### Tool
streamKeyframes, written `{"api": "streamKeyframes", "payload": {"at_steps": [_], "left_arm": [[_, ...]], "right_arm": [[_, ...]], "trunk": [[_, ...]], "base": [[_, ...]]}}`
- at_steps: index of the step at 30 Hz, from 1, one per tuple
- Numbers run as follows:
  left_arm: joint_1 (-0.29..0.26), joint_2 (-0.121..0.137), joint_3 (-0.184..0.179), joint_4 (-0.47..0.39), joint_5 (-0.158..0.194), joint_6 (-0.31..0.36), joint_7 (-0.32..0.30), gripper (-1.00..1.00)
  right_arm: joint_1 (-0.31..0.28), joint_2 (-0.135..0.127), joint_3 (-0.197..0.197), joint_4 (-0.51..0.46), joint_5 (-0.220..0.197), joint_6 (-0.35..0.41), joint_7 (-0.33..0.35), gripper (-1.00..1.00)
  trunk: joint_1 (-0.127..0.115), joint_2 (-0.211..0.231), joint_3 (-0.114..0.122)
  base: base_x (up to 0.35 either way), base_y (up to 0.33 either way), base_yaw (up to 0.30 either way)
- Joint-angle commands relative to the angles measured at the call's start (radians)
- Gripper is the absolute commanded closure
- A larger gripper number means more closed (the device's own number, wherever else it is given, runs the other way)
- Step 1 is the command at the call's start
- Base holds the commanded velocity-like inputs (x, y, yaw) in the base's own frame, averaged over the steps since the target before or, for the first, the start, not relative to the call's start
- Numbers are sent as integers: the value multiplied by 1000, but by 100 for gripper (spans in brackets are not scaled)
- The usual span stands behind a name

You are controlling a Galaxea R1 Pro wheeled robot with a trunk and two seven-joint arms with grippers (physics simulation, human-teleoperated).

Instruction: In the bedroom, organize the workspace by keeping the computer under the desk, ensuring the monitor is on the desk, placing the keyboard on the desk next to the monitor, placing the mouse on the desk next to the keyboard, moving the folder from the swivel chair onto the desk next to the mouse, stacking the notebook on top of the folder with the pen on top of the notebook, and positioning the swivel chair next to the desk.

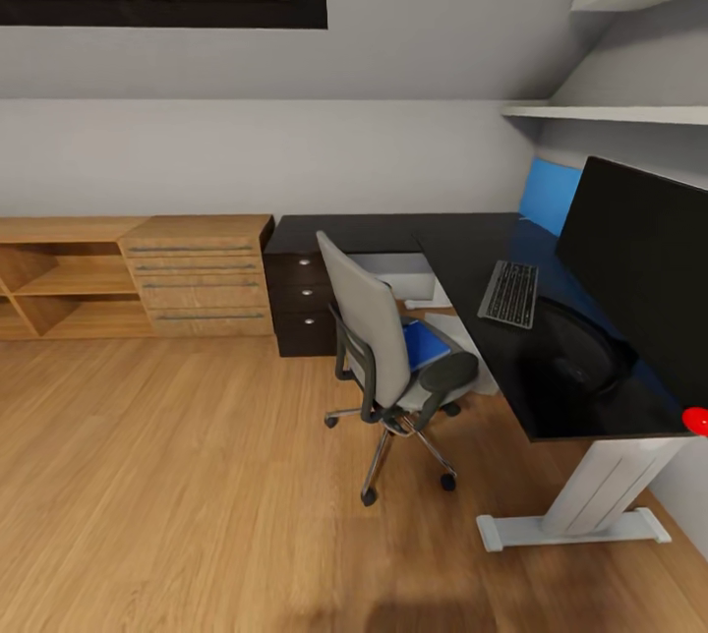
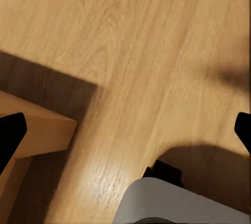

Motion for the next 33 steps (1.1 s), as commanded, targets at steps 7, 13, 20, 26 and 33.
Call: {"api": "streamKeyframes", "payload": {"at_steps": [7,13,20,26,33], "left_arm": [[0,-31,-12,-326,-14,166,3,-100],[-39,-57,-15,-704,-20,670,6,-100],[-411,-135,-16,-432,-23,798,6,-100],[-601,-146,-17,-390,-23,812,4,-100],[-622,-146,-42,-544,-20,816,3,-100]], "right_arm": [[-14,6,6,-87,12,13,-9,-100],[-148,30,5,-190,1,115,-12,-100],[-369,95,1,-170,-40,460,22,-100],[-514,141,1,-162,-48,635,66,-100],[-628,148,4,-162,-127,745,73,-100]], "trunk": [[27,-50,-23],[50,-92,-42],[77,-141,-64],[100,-183,-82],[127,-232,-104]], "base": [[0,0,0],[0,0,0],[0,0,0],[0,0,0],[0,0,0]]}}
